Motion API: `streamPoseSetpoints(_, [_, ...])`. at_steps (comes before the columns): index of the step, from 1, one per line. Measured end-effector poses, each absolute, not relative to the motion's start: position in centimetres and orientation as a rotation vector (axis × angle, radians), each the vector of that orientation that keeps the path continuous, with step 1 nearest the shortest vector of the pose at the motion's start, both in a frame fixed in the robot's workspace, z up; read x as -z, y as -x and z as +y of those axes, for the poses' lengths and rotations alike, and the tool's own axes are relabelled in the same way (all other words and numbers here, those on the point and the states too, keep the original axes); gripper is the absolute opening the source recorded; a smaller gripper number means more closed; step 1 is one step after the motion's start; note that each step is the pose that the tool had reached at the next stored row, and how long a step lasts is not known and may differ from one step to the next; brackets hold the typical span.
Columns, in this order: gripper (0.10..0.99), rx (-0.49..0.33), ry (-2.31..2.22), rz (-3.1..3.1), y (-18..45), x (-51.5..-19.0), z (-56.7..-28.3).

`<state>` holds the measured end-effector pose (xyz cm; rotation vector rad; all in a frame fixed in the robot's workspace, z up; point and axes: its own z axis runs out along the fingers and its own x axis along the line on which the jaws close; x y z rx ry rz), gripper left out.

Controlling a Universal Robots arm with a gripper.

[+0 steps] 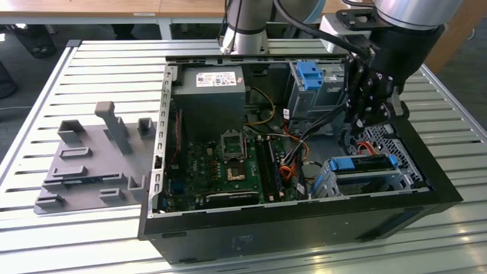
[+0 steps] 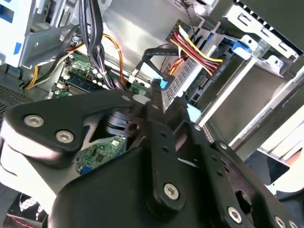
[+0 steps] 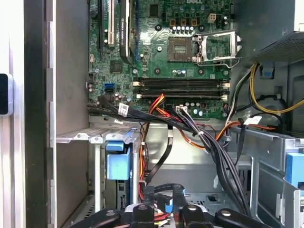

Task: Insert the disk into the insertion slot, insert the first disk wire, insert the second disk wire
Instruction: 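Insert the second disk wire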

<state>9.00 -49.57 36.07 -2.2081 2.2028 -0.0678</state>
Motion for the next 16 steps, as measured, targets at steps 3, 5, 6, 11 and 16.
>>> streamPoseSetpoints(3, [0.298, 0.068, 2.208, 2.203, -9.0, -35.8, -49.3])
streamPoseSetpoints(5, [0.298, 0.068, 2.208, 2.203, -9.1, -35.5, -49.2])
streamPoseSetpoints(6, [0.298, 0.068, 2.208, 2.203, -9.1, -35.4, -49.2])
streamPoseSetpoints(11, [0.298, 0.088, 2.217, 2.211, -9.3, -34.9, -48.8])
streamPoseSetpoints(16, [0.298, 0.105, 2.225, 2.218, -9.4, -34.5, -48.6])
